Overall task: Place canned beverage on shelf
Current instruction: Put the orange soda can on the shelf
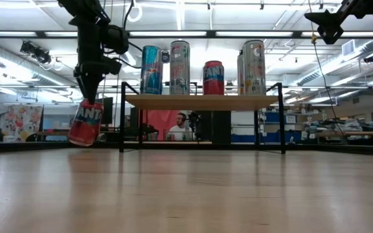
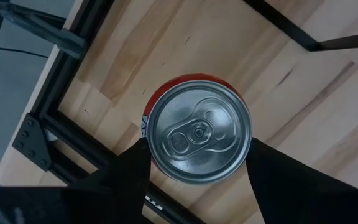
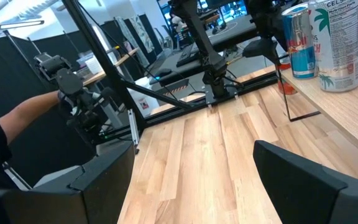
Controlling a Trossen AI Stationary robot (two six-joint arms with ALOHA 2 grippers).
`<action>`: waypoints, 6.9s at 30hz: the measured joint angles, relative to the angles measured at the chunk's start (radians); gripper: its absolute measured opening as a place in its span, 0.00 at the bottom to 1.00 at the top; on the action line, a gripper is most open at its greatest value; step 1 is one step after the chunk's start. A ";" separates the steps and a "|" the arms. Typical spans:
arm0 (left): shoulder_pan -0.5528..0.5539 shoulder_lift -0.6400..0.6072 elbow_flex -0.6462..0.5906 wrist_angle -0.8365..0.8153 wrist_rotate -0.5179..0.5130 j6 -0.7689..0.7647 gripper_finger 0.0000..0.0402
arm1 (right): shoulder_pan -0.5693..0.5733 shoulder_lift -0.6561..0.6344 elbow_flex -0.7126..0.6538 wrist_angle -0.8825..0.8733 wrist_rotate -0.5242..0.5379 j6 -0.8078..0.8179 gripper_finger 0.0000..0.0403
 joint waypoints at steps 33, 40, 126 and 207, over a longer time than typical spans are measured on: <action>-0.018 -0.029 0.002 -0.029 0.000 -0.016 0.60 | 0.000 0.000 0.000 0.043 0.003 0.063 0.84; -0.017 -0.029 0.002 -0.029 0.000 -0.017 0.60 | 0.000 0.000 0.000 0.046 -0.007 0.094 0.84; -0.394 -0.193 0.003 -0.093 0.053 -0.230 0.60 | 0.553 0.702 0.000 0.593 0.453 -0.112 0.84; -0.628 -0.193 0.003 -0.101 0.024 -0.409 0.43 | 0.453 1.992 0.877 1.008 0.592 -0.237 0.83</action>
